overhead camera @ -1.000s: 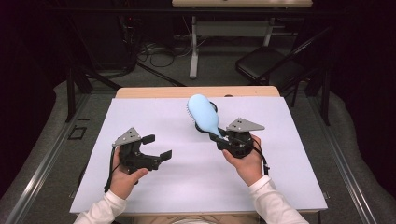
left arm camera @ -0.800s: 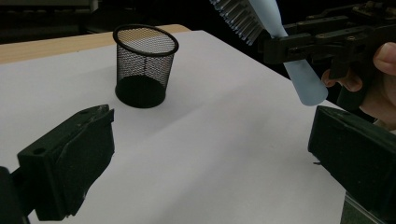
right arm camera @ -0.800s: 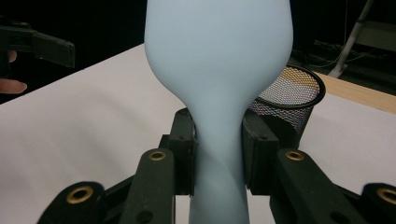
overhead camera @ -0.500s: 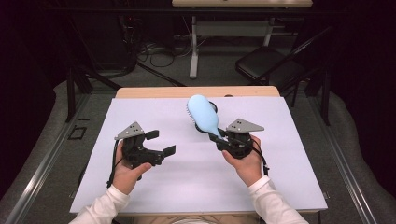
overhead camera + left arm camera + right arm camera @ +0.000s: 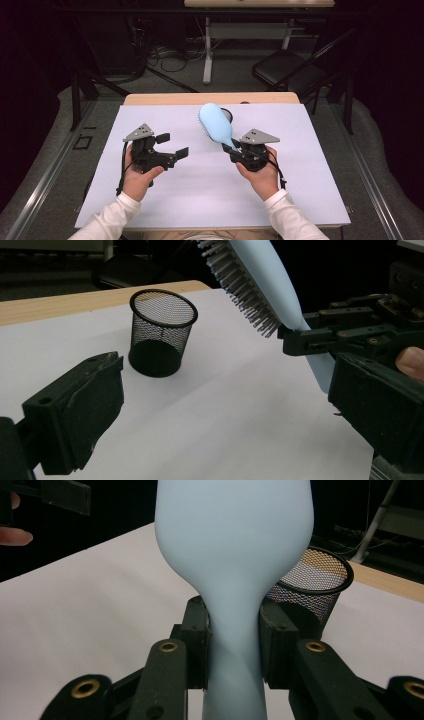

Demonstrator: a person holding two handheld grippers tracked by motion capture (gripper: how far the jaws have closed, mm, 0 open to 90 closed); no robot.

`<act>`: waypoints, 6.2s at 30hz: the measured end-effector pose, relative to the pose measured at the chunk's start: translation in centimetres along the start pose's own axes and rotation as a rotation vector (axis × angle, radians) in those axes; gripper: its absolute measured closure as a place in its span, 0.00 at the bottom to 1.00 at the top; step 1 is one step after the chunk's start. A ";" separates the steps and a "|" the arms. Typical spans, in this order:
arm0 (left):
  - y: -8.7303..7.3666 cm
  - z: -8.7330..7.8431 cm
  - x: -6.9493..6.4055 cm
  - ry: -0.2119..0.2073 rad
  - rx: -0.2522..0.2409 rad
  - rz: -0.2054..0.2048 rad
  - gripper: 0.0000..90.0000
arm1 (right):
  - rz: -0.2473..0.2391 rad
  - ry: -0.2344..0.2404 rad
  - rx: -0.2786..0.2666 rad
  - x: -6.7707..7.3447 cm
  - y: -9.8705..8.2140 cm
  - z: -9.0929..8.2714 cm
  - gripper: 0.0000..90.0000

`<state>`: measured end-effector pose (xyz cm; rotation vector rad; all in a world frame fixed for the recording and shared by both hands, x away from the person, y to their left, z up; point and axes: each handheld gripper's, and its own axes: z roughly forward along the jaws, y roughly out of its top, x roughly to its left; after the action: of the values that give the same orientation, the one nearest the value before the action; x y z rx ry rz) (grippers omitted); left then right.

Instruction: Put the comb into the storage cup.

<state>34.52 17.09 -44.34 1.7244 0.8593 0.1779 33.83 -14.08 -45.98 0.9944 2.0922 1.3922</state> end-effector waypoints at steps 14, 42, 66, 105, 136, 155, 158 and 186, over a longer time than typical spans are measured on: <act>1.3 0.2 0.9 0.016 0.004 -0.062 0.02 | -0.011 -0.003 -0.001 0.3 -0.2 0.2 0.77; 3.3 2.3 0.3 -0.031 0.046 -0.080 0.04 | -0.018 -0.003 -0.007 0.5 -0.2 0.3 0.77; 4.4 4.3 -0.4 -0.088 0.052 -0.107 0.05 | -0.017 -0.001 -0.018 0.6 -0.2 0.2 0.77; 5.0 7.5 -0.6 -0.143 0.073 -0.187 0.13 | -0.025 0.011 -0.028 1.0 -0.2 0.1 0.77; 5.2 8.7 -0.8 -0.170 0.077 -0.224 0.18 | -0.038 0.023 -0.031 1.5 -0.1 0.1 0.77; 5.2 8.8 -0.8 -0.162 0.085 -0.249 0.29 | -0.046 0.027 -0.032 1.7 -0.2 0.2 0.77; 5.2 8.8 -0.7 -0.165 0.088 -0.244 0.30 | -0.044 0.027 -0.033 1.7 -0.3 0.2 0.77; 4.9 8.4 0.0 -0.194 0.076 -0.341 0.44 | -0.047 0.031 -0.026 1.7 -0.5 0.4 0.77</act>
<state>41.13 10.09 -42.83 1.6065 1.0089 -0.2488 32.82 -12.64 -46.55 0.9132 2.1006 1.4161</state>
